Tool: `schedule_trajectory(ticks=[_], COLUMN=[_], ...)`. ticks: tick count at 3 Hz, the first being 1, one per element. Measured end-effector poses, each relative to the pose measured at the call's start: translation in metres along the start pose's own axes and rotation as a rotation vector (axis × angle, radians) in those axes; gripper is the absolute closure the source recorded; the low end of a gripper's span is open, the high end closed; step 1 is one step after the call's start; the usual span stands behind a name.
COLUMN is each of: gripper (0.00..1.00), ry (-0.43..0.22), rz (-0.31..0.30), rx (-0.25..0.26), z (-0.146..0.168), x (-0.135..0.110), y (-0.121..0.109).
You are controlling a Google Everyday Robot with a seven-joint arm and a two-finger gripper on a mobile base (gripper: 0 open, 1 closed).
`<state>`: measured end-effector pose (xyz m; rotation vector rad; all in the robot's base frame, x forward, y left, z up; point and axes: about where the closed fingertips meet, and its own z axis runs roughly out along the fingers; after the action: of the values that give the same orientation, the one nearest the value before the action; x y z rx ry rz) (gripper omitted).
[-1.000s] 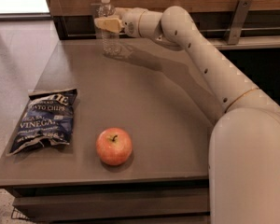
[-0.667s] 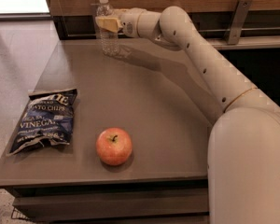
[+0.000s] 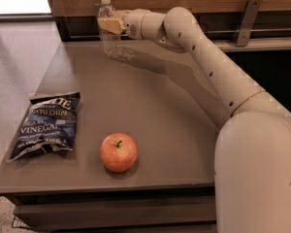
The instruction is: Move water bottle near blue chip bag
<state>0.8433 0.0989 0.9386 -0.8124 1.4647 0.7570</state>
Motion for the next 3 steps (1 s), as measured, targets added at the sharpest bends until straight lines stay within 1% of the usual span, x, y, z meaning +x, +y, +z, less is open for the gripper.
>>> schedule_trajectory(ticks=[1,3], gripper=[1.0,1.0], ry=[0.011,0.027], rz=[-0.002,-0.018], rx=[0.001,0.014], z=[-0.01,-0.057], x=[-0.01,-0.049], y=[0.004,0.03])
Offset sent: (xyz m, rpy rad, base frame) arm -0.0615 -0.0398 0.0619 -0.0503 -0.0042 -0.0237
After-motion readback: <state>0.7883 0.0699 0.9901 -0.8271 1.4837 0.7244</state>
